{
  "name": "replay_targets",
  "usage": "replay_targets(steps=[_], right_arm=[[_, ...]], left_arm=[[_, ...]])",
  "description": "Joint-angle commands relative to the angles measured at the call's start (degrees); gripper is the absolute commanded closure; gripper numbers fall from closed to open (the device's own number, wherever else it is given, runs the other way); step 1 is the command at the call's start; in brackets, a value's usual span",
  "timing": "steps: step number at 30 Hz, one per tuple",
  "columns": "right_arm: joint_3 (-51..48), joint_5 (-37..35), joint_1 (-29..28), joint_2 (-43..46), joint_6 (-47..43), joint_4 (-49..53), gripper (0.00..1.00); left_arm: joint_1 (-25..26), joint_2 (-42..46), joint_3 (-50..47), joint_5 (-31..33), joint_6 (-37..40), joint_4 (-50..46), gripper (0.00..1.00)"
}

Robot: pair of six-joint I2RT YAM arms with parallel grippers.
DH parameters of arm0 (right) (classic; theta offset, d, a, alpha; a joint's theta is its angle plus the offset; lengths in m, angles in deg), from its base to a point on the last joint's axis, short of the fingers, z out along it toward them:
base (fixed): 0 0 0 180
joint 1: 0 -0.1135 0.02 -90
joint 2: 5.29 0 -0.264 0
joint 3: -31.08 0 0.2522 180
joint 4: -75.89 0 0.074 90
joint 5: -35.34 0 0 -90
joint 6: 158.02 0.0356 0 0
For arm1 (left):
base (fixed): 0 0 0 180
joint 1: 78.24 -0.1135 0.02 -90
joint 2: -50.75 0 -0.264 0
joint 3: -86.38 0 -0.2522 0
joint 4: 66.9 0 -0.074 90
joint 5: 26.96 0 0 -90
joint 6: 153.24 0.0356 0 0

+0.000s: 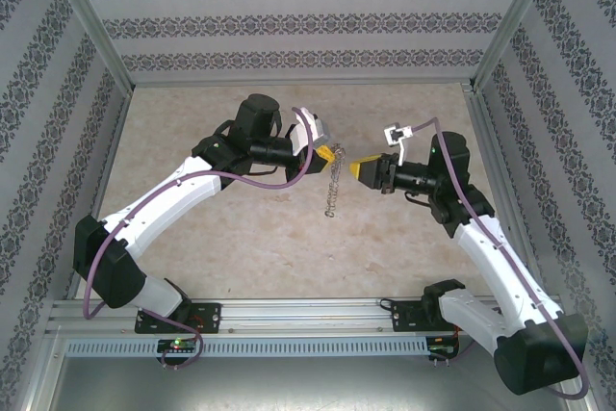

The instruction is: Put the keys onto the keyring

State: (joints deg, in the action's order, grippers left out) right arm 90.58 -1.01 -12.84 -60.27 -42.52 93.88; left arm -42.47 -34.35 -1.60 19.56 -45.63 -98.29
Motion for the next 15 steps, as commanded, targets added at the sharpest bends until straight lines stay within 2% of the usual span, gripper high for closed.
replay_targets(steps=[1,7,15], right_arm=[[3.1,2.5,0.4,-0.7,-0.8,-3.1,0.69],[5.3,5.8,0.1,-3.0,-0.2,-7.2,0.65],[5.6,7.8,-1.3,-4.4,0.2,-8.0,0.66]], left_arm=[[-0.2,1.1,0.9,-1.7,0.5,1.1,1.0],[-0.1,0.6,1.9,-2.9,0.9,-0.6,1.0],[-0.1,0.2,2.4,-3.3,1.0,-1.1,1.0]])
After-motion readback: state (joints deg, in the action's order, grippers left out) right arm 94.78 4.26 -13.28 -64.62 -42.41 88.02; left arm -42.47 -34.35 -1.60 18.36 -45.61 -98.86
